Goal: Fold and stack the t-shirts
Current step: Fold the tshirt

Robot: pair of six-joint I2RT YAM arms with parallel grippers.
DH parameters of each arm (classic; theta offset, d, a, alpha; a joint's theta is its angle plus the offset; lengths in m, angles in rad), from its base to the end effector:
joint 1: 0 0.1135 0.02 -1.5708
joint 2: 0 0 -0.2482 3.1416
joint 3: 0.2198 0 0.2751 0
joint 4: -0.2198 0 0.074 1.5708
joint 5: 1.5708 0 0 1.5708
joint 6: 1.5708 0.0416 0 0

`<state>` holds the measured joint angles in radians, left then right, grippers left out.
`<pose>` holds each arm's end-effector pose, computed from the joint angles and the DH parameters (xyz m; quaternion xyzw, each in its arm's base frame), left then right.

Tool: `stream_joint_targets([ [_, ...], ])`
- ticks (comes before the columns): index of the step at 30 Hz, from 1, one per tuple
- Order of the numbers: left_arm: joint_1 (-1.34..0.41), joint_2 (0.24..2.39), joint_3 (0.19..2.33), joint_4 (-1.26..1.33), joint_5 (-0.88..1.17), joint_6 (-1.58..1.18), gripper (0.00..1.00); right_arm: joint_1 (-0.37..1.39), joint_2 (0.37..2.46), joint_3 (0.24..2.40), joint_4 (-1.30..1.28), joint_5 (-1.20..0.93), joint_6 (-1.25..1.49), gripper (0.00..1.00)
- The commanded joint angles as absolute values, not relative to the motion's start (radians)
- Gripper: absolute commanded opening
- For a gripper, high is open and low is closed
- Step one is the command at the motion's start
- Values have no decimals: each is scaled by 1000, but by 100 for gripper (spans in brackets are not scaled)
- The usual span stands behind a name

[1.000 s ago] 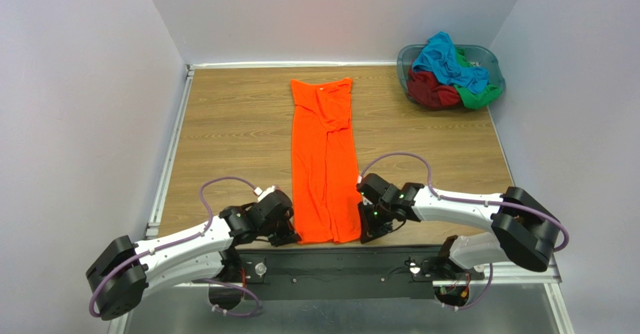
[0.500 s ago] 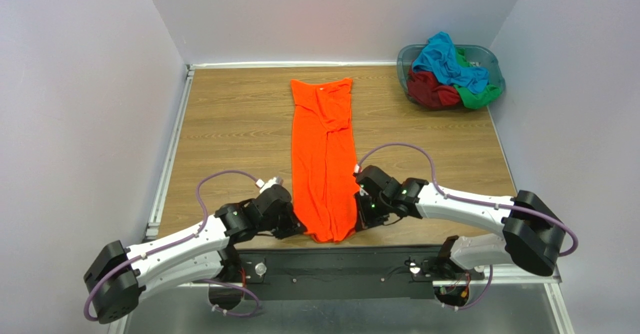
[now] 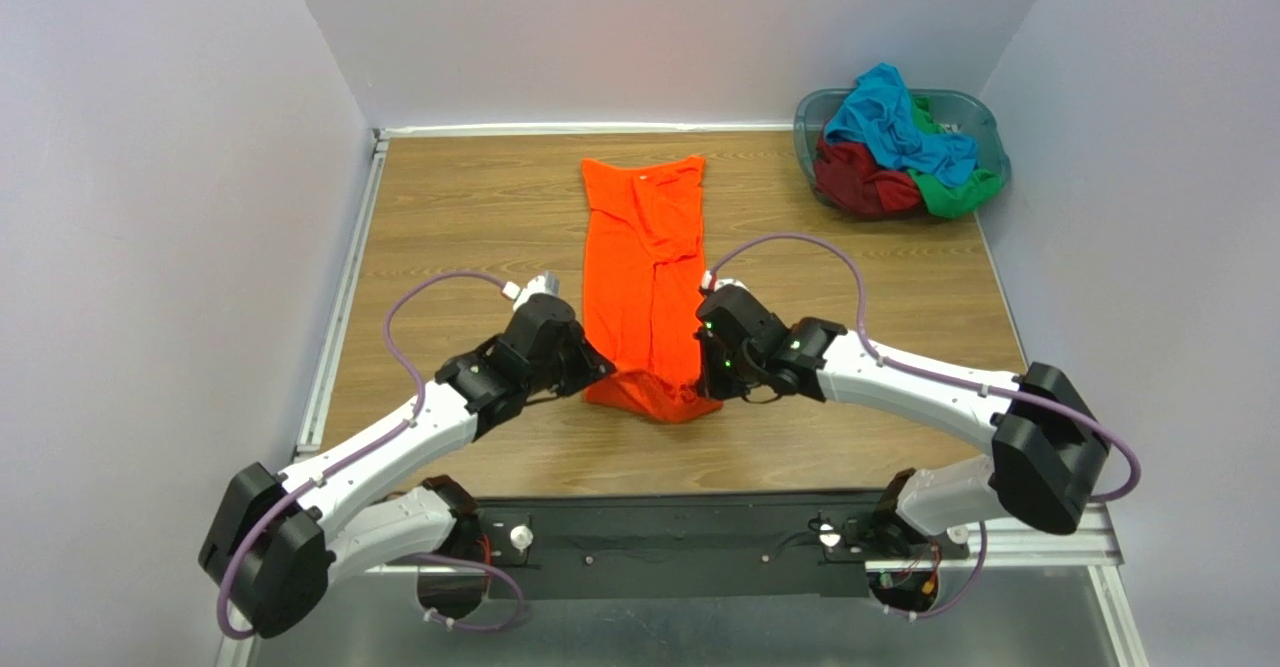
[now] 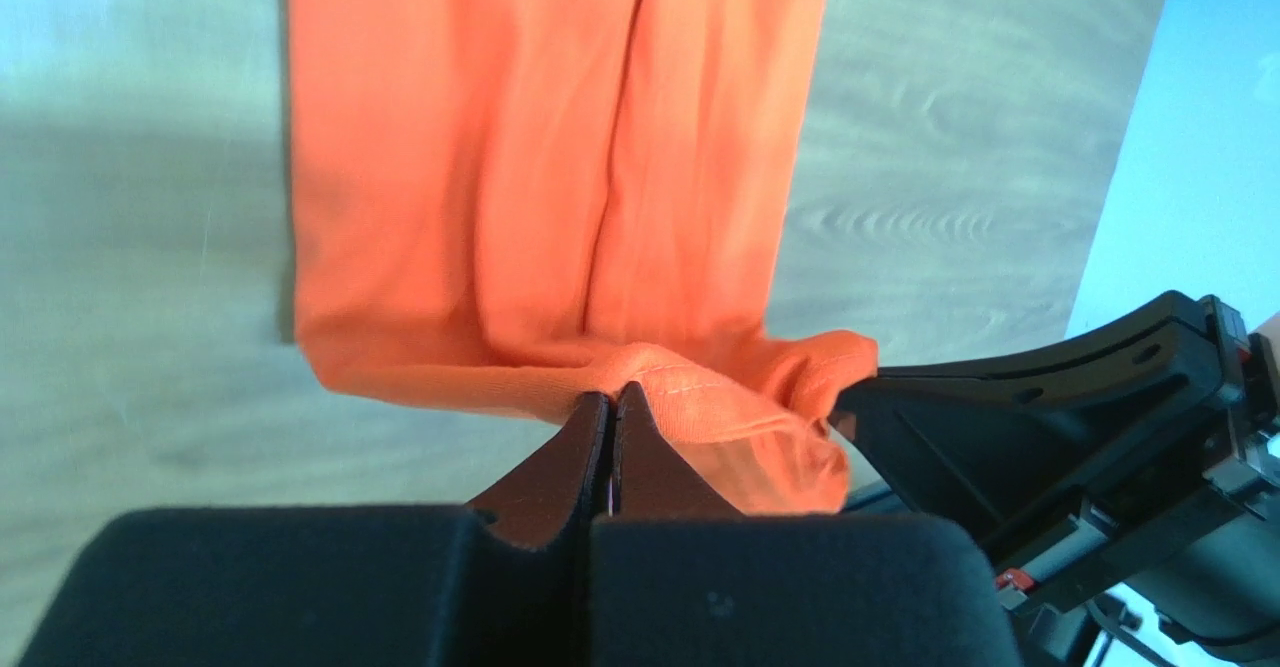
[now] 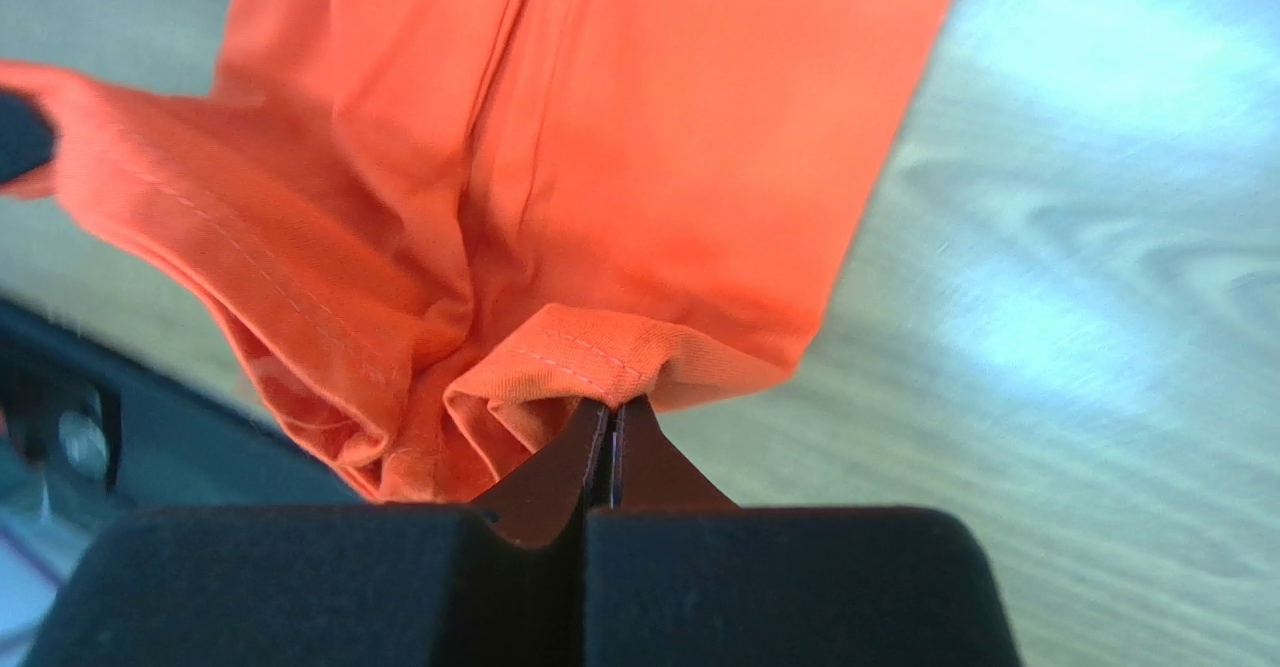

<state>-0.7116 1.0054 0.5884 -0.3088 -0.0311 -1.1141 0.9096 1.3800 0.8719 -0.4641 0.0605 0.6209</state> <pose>0.1851 -0.1579 0.1925 -0.1885 0.8923 -0.3157 0.2619 0.1873 0.2366 0.1835 -0.1286 0.9465 0.1833 0.2326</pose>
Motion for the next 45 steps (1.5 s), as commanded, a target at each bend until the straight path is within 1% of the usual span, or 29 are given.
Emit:
stream_joint_targets([
  [1,-660,1058,655,-232,-44,-990,0,861,1414,943,-468,175,597,1],
  [12,-536,1176,772,-166,-31,-902,0,755,1529,1078,-465,219,531,1],
  [23,-430,1325,877,-121,-5,-802,0,692,1660,1221,-465,242,456,1],
  [26,-408,1367,914,-120,34,-772,0,681,1692,1259,-465,245,439,1],
  [34,-374,1491,1000,-110,51,-707,0,641,1776,1341,-465,224,417,1],
  [45,-357,1666,1120,-115,87,-624,0,584,1873,1390,-463,180,400,1],
])
